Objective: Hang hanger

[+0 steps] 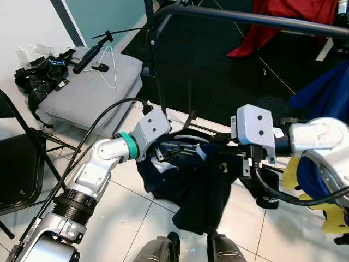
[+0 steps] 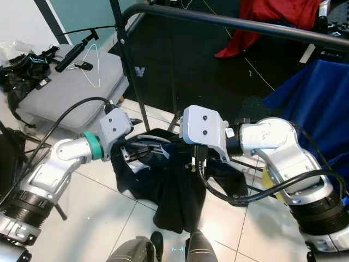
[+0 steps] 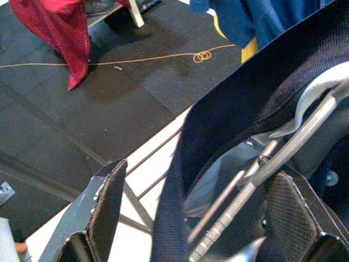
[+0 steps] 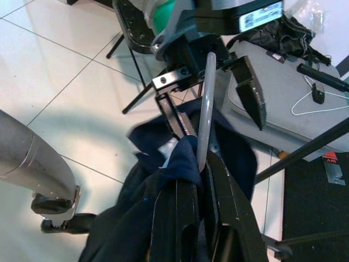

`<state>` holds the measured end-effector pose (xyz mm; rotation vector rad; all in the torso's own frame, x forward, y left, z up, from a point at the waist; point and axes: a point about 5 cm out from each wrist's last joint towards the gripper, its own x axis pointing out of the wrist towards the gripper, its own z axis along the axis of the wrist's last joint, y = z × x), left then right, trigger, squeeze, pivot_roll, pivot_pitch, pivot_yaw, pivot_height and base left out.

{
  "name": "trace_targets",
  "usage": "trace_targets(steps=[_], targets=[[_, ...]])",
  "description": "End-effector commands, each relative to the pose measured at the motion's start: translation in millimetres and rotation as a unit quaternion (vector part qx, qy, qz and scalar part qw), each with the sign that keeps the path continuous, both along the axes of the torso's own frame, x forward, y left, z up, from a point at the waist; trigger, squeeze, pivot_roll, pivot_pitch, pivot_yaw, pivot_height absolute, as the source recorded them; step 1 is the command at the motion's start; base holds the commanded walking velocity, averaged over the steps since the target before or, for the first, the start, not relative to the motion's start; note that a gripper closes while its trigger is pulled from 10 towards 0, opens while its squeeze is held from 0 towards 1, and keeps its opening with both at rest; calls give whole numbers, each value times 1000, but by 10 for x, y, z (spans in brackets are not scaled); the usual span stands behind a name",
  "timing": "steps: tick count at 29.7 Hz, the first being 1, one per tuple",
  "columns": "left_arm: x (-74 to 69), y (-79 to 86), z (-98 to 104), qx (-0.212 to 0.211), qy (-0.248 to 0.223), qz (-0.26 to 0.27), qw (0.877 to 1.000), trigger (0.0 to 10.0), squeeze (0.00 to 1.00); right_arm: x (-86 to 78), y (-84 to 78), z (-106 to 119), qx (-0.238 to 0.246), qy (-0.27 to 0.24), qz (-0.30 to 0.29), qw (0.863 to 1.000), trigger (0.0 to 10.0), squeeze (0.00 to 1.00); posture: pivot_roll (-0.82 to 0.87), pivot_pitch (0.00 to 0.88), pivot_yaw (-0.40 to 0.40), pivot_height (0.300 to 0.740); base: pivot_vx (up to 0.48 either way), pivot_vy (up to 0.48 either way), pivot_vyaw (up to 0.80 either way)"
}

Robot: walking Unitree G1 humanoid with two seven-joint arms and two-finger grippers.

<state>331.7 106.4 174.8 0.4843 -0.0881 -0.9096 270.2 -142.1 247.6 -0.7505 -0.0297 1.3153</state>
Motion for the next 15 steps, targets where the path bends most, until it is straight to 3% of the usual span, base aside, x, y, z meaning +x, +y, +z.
trace_targets(steps=[1, 6, 7, 9, 10, 12, 13, 15], targets=[[6, 54, -4, 8, -4, 3, 1000, 10000, 0, -73, 69, -14, -9, 2, 28, 1000, 0, 0, -187, 121, 177, 740, 0, 0, 0], [-33, 42, -29, 10, 5, -15, 1000, 10000, 0, -67, 65, -2, -9, 0, 27, 1000, 0, 0, -189, 122, 179, 740, 0, 0, 0], [-78, 36, -48, 9, 16, -36, 999, 8980, 0, -59, 55, 8, -9, -1, 25, 1000, 0, 0, -189, 122, 179, 740, 0, 0, 0], [-78, 36, -48, 9, 16, -36, 999, 8980, 0, -59, 55, 8, -9, -1, 25, 1000, 0, 0, -189, 122, 179, 740, 0, 0, 0], [-136, 43, -61, 9, 33, -66, 997, 2627, 0, -52, 38, 25, -10, -4, 23, 1000, 0, 0, -187, 123, 181, 740, 0, 0, 0], [-136, 43, -61, 9, 33, -66, 997, 2627, 0, -52, 38, 25, -10, -4, 23, 1000, 0, 0, -187, 123, 181, 740, 0, 0, 0], [-165, 41, -69, 10, 44, -87, 995, 0, 0, -49, 33, 46, -11, -6, 23, 1000, 0, 0, -187, 123, 182, 740, 0, 0, 0], [-176, 31, -73, 11, 50, -100, 994, 0, 0, -45, 37, 64, -10, -8, 25, 1000, 0, 0, -191, 124, 184, 740, 0, 0, 0]])
